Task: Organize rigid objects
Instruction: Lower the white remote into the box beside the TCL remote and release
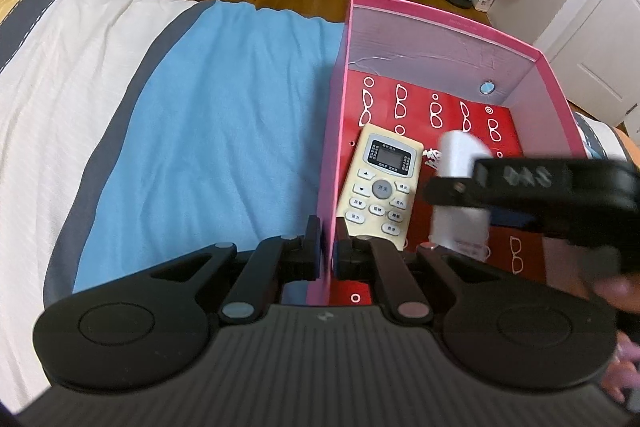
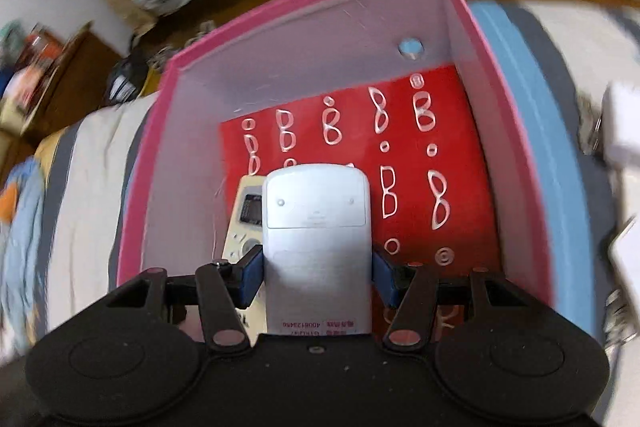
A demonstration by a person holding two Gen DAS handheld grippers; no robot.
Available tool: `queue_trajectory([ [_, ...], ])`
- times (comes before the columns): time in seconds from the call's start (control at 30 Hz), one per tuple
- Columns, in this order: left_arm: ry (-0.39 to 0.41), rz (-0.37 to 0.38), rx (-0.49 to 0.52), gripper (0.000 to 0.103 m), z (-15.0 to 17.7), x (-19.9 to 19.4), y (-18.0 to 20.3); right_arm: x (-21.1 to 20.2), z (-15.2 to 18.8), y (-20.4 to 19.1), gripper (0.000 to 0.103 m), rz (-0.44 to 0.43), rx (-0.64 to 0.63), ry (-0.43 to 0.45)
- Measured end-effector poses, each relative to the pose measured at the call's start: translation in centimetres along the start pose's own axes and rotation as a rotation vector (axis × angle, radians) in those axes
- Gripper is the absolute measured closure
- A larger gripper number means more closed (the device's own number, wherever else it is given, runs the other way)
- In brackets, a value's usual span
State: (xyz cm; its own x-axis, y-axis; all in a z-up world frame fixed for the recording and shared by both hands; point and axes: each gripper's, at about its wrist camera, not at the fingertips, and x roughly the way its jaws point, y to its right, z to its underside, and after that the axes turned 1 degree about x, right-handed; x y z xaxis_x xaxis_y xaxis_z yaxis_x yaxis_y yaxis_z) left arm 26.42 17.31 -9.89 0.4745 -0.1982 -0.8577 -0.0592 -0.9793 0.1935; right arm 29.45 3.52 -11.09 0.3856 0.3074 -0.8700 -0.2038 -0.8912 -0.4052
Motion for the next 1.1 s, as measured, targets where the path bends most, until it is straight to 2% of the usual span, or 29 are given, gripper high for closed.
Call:
queue_trajectory([
  [0.07,0.004,-0.005,0.011,0.098,0.1,0.0,0.2,1.4,-0.4,0.6,0.042,-0.045,0.096,-0.037],
  [0.13,0.007,-0.007,0.020,0.098,0.1,-0.1,0.3,1.9,-0.6,0.5,0.042,-0.043,0.131,-0.034],
  [0.23,0.005,-0.001,0.013,0.098,0.1,0.0,0.1,1.9,-0.9,-0.6,0.042,0.001,0.100,0.013],
  [0.33,0.005,-0.004,0.018,0.098,0.1,-0.1,0.1,2.3,-1.2,-0.7,0.042,0.019,0.129,0.021],
  [0.43,0.003,-0.004,0.015,0.098,0.1,0.0,0.0,1.4,-1.0,-1.0,0.041,0.050,0.082,0.022],
  [0.5,0.002,-0.003,0.013,0.098,0.1,0.0,0.1,0.9,-0.8,-1.4,0.042,0.103,0.041,0.043],
  [0.57,0.002,-0.004,0.016,0.098,0.1,0.0,0.1,0.2,-0.7,-1.2,0.061,0.108,0.006,0.079],
  [0.63,0.002,-0.007,0.019,0.098,0.1,0.0,0.2,0.0,-0.7,-1.0,0.069,0.093,-0.015,0.067],
  [0.73,0.001,-0.008,0.018,0.098,0.1,0.0,0.3,-0.5,-0.4,-0.5,0.069,0.088,-0.053,0.054],
  [0.83,-0.001,-0.008,0.013,0.098,0.0,-0.1,0.3,-0.7,-0.2,-1.9,0.069,0.184,-0.214,0.066],
  [0.9,0.000,-0.009,0.014,0.098,0.0,-0.1,0.4,-0.9,-0.2,-2.2,0.069,0.230,-0.267,0.070],
  [0.93,-0.001,-0.010,0.014,0.099,0.0,-0.1,0.4,-1.1,-0.4,-2.1,0.069,0.213,-0.263,0.074],
  [1.03,-0.003,-0.010,0.009,0.099,0.0,0.0,0.3,-1.2,-0.9,-2.6,0.050,0.138,-0.276,0.054],
  [1.1,-0.003,-0.010,0.010,0.099,0.0,0.0,0.3,-0.3,-1.1,-3.1,0.049,0.104,-0.279,0.024],
])
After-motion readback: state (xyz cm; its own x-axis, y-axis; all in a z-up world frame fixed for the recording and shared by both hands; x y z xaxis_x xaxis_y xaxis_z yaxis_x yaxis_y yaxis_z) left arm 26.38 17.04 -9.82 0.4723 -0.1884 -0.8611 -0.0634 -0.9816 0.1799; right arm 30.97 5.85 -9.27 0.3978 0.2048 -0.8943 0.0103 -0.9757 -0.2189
